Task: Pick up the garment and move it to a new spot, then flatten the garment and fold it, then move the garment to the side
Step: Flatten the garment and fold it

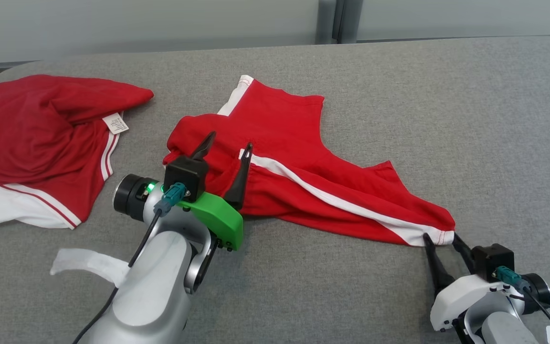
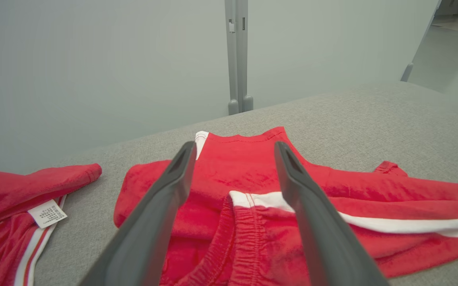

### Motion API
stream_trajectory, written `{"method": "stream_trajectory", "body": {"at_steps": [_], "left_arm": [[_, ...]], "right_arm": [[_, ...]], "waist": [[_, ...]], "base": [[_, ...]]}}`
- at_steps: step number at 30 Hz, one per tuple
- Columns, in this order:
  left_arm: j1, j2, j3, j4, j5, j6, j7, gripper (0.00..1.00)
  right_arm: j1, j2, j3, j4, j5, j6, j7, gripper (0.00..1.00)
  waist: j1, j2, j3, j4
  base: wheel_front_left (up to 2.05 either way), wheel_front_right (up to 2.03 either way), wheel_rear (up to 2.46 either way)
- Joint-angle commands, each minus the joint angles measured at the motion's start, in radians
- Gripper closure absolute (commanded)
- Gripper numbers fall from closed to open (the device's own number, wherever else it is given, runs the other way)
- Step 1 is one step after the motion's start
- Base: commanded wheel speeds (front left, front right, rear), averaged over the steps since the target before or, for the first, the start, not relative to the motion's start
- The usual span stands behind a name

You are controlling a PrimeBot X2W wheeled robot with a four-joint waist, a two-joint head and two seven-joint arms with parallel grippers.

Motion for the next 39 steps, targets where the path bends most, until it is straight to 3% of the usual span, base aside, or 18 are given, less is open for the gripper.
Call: {"method": "stream_trajectory", "body": {"at_steps": [1, 3, 5, 9, 10, 13, 23, 30, 39], "left_arm": [[-0.02, -0.004, -0.002, 0.01, -0.006, -0.001, -0.005, 0.0], [-0.028, -0.005, -0.004, 0.024, -0.01, 0.0, -0.013, 0.0], [-0.034, -0.006, -0.007, 0.037, -0.014, 0.0, -0.018, 0.0], [-0.039, -0.007, -0.011, 0.057, -0.019, 0.001, -0.026, 0.0], [-0.04, -0.007, -0.012, 0.06, -0.021, 0.001, -0.029, 0.0], [-0.045, -0.005, -0.013, 0.07, -0.025, 0.002, -0.03, 0.0], [-0.075, -0.003, -0.022, 0.095, -0.028, -0.001, -0.028, 0.0], [-0.088, -0.004, -0.027, 0.12, -0.035, -0.001, -0.026, 0.0], [-0.112, -0.002, -0.039, 0.174, -0.07, -0.028, 0.058, 0.0]], "right_arm": [[0.004, -0.002, -0.001, -0.005, -0.004, -0.001, 0.0, 0.02], [0.006, -0.001, 0.0, -0.009, -0.006, -0.001, 0.0, 0.04], [0.011, 0.0, 0.0, -0.013, -0.008, -0.001, 0.0, 0.15], [0.023, 0.001, -0.004, -0.025, -0.009, -0.001, 0.0, 0.2], [0.025, 0.002, -0.006, -0.031, -0.011, -0.001, 0.0, 0.25], [0.042, 0.008, -0.01, -0.042, -0.005, -0.001, 0.0, 0.55], [0.016, 0.008, 0.0, -0.026, 0.006, -0.001, 0.0, 0.7], [0.002, 0.007, 0.003, -0.005, 0.028, -0.001, 0.0, 1.0], [-0.004, -0.004, 0.029, 0.012, 0.054, -0.001, 0.0, 1.0]], "waist": [[-0.0001, 0.0, 0.0, -0.004], [-0.0001, 0.0, -0.001, -0.008], [-0.0001, 0.0, -0.002, -0.011], [-0.0001, 0.0, -0.002, -0.014], [-0.0001, 0.0, -0.002, -0.014], [-0.0001, 0.0, 0.001, -0.016], [-0.0001, 0.0, 0.018, -0.024], [-0.0001, 0.0, 0.019, -0.021], [-0.0001, 0.0, 0.008, -0.025]], "base": [[0.0, 0.0, 0.0], [0.0, 0.0, 0.0], [0.0, 0.0, 0.0], [0.0, 0.0, 0.0], [0.0, 0.0, 0.0], [0.0, 0.0, 0.0], [0.0, 0.0, 0.0], [0.0, 0.0, 0.0], [0.0, 0.0, 0.0]]}}
